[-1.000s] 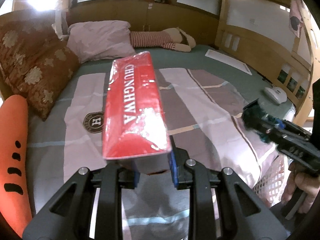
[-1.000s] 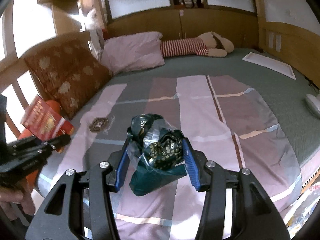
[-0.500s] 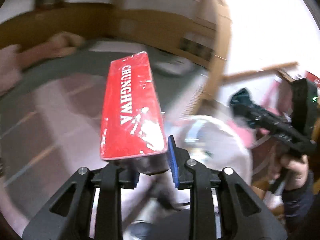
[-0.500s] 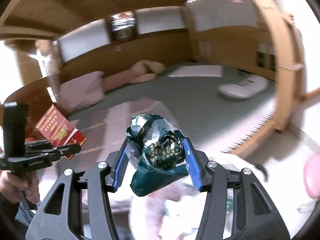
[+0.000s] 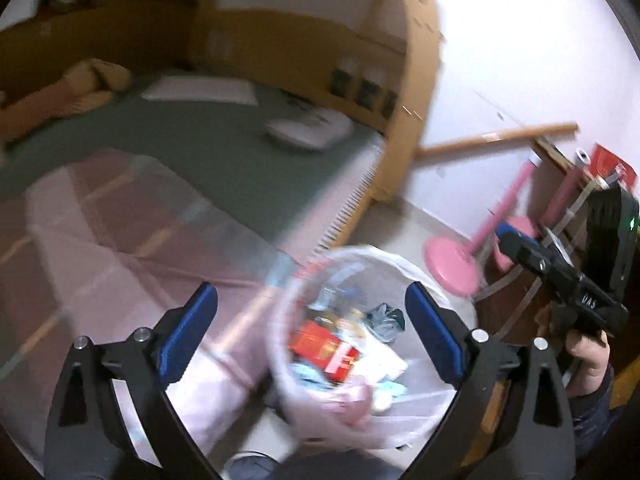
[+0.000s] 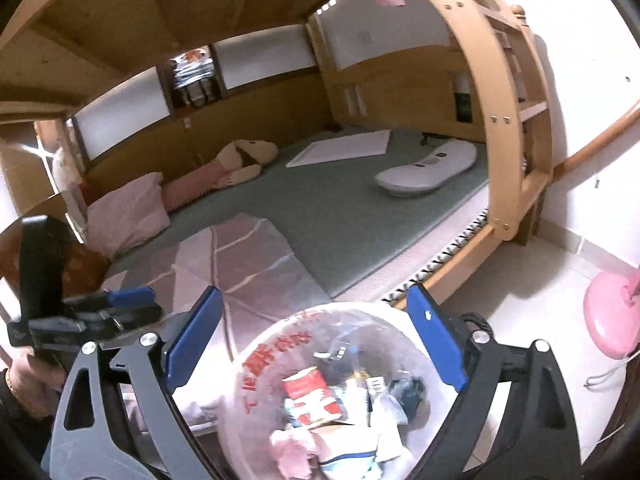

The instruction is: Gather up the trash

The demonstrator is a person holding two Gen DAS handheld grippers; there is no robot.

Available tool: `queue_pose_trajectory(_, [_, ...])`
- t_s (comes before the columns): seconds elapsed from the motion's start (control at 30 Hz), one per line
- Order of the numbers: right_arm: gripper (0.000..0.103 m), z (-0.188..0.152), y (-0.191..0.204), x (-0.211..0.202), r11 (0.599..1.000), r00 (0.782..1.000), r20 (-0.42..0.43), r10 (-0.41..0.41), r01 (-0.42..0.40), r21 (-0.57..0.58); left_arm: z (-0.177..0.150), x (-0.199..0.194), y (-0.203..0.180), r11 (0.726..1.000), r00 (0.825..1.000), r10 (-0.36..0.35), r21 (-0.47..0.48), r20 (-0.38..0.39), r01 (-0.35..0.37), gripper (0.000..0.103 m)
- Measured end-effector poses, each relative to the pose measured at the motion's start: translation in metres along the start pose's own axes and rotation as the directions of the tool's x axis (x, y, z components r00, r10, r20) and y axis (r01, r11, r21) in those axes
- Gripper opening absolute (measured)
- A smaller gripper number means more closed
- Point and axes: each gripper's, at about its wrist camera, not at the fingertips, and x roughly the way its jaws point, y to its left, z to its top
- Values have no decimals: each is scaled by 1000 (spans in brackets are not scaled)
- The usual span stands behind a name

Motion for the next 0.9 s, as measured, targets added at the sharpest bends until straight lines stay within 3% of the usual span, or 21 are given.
queue_pose_trajectory(0.1, [94, -2, 41, 15, 995, 999, -11, 48, -49, -83, -5, -39, 25, 993, 990, 117, -4, 73, -117, 100])
queue_pose_trajectory(0.17, [95, -5, 72, 26, 987, 995, -28, 95, -98, -124, -13, -66, 43, 978, 973, 208, -17, 104, -207, 100])
queue_pose_trajectory(0.27, [98, -14, 134, 48, 970, 983, -70, 170, -179, -167, -36, -107, 71, 934, 926, 358, -49, 119, -355, 100])
queue_pose_trajectory(0.37, [100, -19, 185, 61, 953, 971, -99, 220, -235, -192, -65, -146, 103, 862, 855, 504, -129, 119, -490, 100])
queue_pose_trajectory(0.4, [100, -22, 207, 66, 944, 966, -111, 234, -253, -211, -77, -161, 118, 825, 824, 557, -186, 103, -534, 100])
queue_pose_trajectory(0.53, [100, -30, 277, 81, 906, 948, -152, 281, -314, -284, -107, -206, 156, 718, 739, 666, -353, 97, -601, 100])
queue_pose_trajectory(0.6, [100, -38, 307, 90, 880, 932, -184, 311, -356, -316, -121, -219, 174, 671, 715, 695, -428, 79, -605, 100])
queue_pose_trajectory(0.67, [100, -47, 328, 96, 866, 932, -190, 309, -359, -348, -131, -231, 190, 625, 688, 724, -471, 50, -623, 100])
queue_pose_trajectory(0.73, [100, -57, 345, 101, 851, 936, -181, 301, -349, -393, -142, -234, 199, 566, 637, 771, -477, 15, -673, 100])
queue_pose_trajectory(0.77, [100, -62, 351, 102, 844, 940, -175, 294, -342, -413, -146, -234, 204, 538, 622, 783, -483, -18, -690, 100])
queue_pose_trajectory(0.8, [100, -68, 356, 104, 837, 941, -168, 292, -337, -431, -150, -232, 209, 519, 621, 782, -496, -53, -696, 100])
queue_pose_trajectory(0.9, [100, -89, 365, 111, 815, 953, -146, 266, -303, -494, -156, -229, 219, 529, 664, 743, -532, -85, -661, 100])
